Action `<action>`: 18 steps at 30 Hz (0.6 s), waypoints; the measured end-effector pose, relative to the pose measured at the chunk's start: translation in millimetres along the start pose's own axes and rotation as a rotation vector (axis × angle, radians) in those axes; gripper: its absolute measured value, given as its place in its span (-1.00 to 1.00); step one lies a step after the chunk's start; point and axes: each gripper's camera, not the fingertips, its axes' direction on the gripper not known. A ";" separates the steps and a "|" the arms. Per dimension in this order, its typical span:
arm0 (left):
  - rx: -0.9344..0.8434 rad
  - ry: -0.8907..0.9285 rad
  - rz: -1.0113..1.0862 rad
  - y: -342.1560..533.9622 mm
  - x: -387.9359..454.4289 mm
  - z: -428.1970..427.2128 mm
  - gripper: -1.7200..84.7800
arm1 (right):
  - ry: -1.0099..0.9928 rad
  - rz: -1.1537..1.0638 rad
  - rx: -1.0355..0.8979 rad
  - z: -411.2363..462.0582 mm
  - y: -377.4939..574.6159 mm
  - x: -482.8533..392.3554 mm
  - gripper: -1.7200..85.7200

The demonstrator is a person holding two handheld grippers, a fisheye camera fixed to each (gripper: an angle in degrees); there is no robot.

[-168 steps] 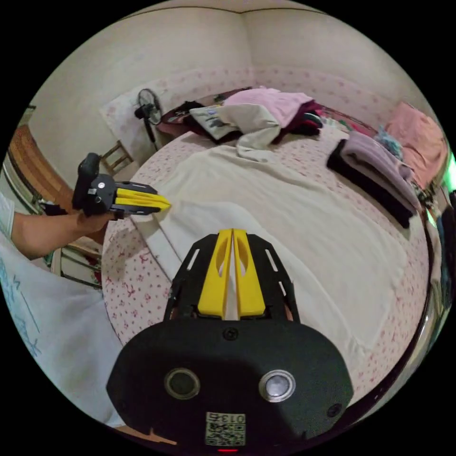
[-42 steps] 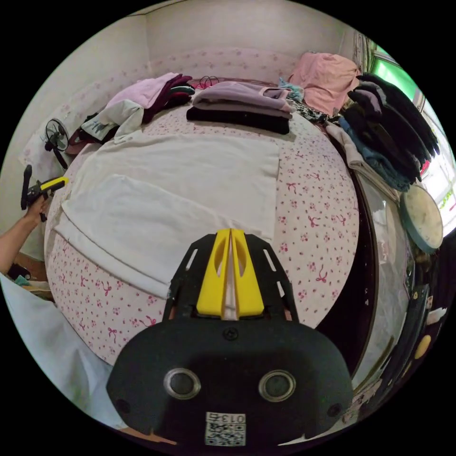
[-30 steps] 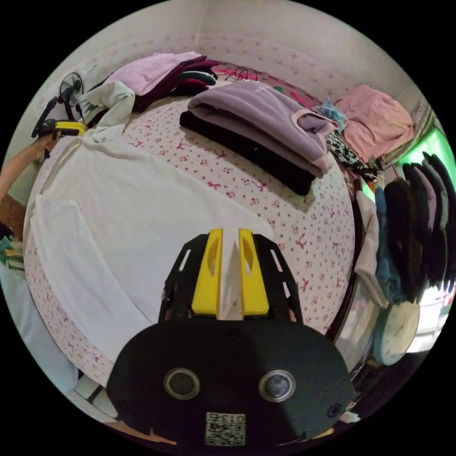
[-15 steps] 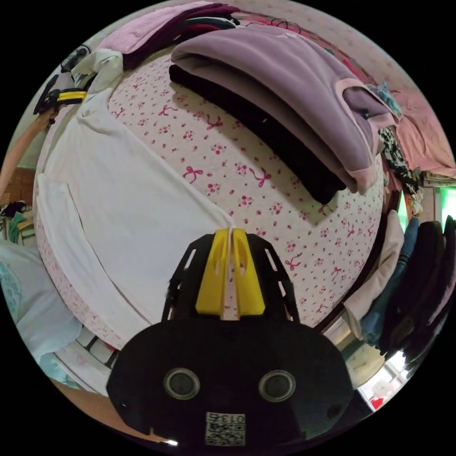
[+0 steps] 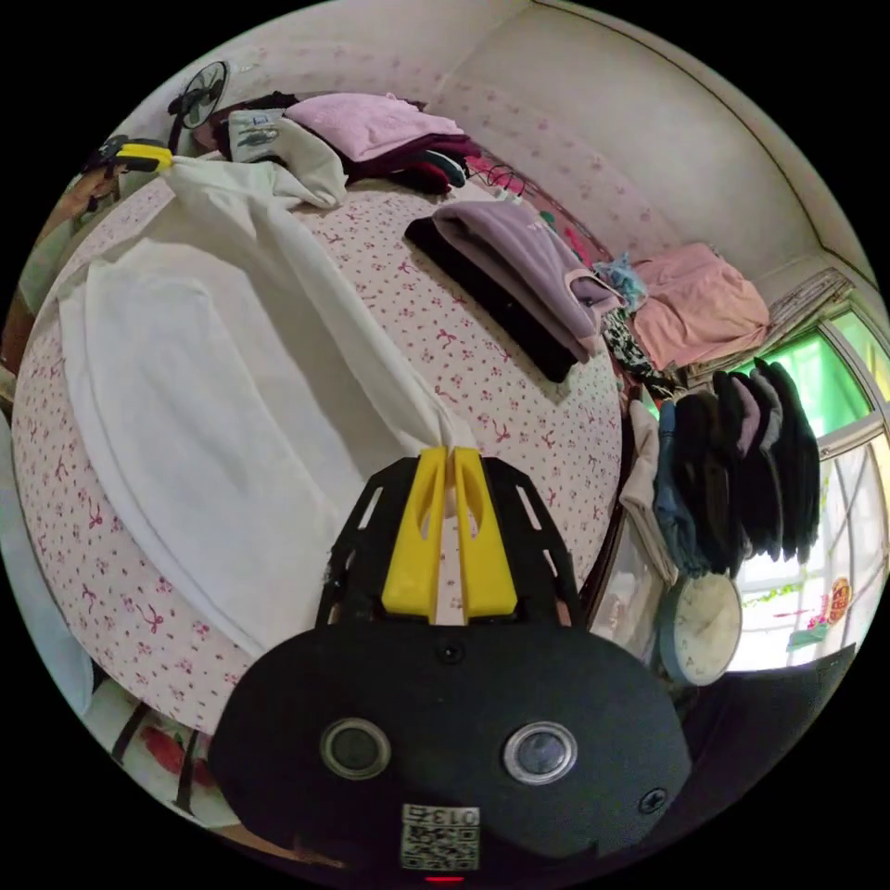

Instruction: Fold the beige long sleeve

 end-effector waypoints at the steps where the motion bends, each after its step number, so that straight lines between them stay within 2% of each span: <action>1: -0.018 -0.017 0.005 12.1 13.8 -3.4 -0.96 | 0.016 0.008 -0.003 -0.4 5.3 -8.1 -0.94; 8: -0.155 -0.036 0.071 54.2 66.6 10.2 -0.96 | 0.039 0.068 -0.100 18.1 48.9 -66.5 -0.93; 13: -0.151 -0.047 0.080 57.9 70.1 3.8 -0.96 | 0.000 0.124 -0.073 1.9 60.4 -54.7 -0.90; 16: -0.154 -0.028 0.037 59.4 64.4 7.8 -0.96 | -0.059 0.361 0.008 -8.0 73.0 -20.8 -0.84; 18: -0.178 -0.015 0.033 57.9 65.5 14.1 -0.96 | -0.194 0.498 0.036 -2.9 77.4 3.1 -0.80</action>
